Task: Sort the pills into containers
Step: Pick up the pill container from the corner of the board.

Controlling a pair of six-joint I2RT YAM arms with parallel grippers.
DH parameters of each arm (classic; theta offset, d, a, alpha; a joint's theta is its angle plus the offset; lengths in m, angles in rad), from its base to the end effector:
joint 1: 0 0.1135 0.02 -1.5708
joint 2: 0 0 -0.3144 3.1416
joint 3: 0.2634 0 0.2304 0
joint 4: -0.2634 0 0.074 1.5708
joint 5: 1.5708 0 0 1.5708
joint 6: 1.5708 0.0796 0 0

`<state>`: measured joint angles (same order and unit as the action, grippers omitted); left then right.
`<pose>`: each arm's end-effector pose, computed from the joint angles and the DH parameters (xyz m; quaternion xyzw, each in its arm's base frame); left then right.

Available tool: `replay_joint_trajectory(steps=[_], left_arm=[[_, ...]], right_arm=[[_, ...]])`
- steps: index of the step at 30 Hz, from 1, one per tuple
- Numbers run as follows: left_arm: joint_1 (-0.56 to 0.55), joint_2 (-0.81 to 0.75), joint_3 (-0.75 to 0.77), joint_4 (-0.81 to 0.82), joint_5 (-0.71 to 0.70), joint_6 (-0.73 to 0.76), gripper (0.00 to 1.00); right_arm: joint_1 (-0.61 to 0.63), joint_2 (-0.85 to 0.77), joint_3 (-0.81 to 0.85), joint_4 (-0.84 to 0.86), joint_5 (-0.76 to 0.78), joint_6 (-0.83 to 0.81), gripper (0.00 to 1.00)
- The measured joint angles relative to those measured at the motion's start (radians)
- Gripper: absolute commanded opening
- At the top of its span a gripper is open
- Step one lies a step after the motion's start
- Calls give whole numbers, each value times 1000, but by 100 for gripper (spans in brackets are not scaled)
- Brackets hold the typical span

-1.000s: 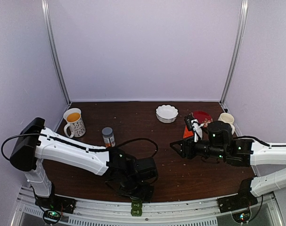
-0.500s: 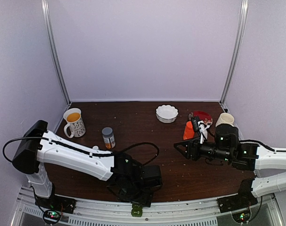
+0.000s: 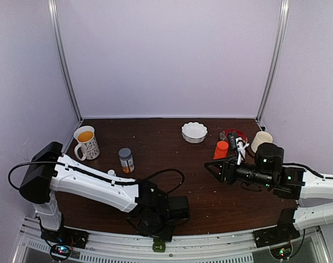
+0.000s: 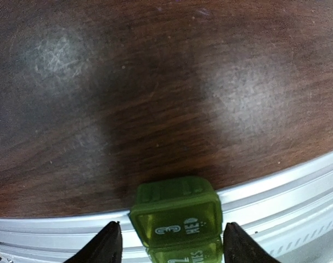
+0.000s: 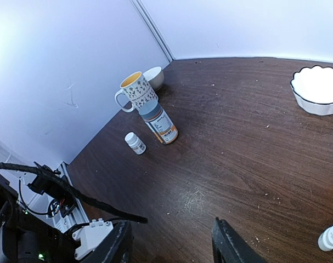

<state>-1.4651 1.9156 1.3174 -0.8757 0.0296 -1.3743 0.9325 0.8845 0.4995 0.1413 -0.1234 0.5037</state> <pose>0.0355 -0.3570 0.1808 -0.0460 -0.9977 0.0501 0.0073 0.1101 0.1648 0.2919 -0.2044 0.7602 0.4411 0.4310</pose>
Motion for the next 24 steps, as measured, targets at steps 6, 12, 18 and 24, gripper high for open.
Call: replay_joint_trajectory(steps=[6, 12, 18, 24], left_arm=[[14, 1, -20, 17, 4, 5, 57], [26, 1, -20, 13, 2, 19, 49], [45, 1, 19, -50, -44, 68, 45], [106, -39, 51, -106, -137, 157, 43]], right_arm=[[-3, -7, -2, 6, 0, 0, 52], [-4, 14, -1, 10, 1, -1, 52], [-19, 112, 27, 10, 1, -2, 52], [-42, 208, 92, 22, 0, -2, 52]])
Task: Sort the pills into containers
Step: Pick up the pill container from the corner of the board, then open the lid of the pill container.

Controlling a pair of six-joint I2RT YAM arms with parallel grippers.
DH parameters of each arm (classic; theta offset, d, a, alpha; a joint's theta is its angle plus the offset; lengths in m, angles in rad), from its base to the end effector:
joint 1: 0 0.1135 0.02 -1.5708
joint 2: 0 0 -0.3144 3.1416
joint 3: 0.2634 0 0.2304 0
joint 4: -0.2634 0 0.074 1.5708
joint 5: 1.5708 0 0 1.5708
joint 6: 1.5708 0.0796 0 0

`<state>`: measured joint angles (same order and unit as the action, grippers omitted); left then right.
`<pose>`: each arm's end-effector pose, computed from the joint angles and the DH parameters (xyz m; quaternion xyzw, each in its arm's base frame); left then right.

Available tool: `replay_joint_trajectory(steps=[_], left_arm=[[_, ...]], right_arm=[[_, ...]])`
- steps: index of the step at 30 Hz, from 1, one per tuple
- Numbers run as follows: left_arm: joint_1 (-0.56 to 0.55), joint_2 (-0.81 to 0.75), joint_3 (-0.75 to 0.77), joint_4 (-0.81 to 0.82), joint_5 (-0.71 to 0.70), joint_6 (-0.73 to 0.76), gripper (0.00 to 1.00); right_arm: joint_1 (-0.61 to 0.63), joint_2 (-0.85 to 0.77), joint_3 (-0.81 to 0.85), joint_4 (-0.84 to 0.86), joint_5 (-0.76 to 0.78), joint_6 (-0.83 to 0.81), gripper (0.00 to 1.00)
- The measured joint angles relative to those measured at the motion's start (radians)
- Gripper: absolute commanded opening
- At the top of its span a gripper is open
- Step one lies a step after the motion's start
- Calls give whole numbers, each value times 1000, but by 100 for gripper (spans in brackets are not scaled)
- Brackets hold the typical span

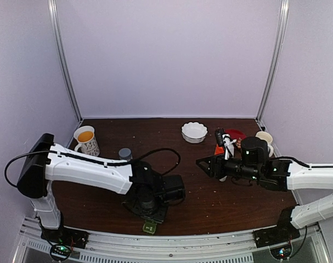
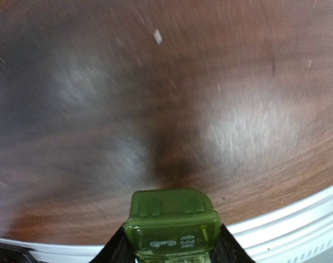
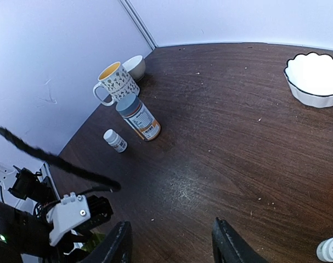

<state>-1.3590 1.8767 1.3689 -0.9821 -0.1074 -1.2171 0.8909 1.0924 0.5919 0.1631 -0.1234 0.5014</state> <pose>0.0820 -0.3410 0.2049 0.0686 0.9954 -0.0238 0.0628 0.1455 0.1956 0.2878 -0.1926 0.7919 0.4088 0.4107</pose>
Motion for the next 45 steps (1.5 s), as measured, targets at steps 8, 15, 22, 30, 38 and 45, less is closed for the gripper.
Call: replay_joint_trajectory(steps=[8, 15, 22, 30, 38, 45], left_arm=[[273, -191, -14, 154, 24, 301, 44], [460, -222, 53, 378, 268, 548, 44], [485, -233, 69, 595, 562, 675, 44], [503, -277, -7, 807, 789, 717, 43], [503, -279, -103, 1003, 947, 667, 43], [503, -299, -128, 1052, 979, 654, 43]], right_arm=[[-28, 77, 53, 19, -29, -2, 52], [-30, 31, 82, 31, -62, -1, 61], [-37, 51, 133, 121, -147, 30, 75], [-41, 72, 121, 349, -251, 76, 78], [-41, 124, 104, 490, -362, 116, 70], [-41, 134, 104, 522, -410, 135, 71]])
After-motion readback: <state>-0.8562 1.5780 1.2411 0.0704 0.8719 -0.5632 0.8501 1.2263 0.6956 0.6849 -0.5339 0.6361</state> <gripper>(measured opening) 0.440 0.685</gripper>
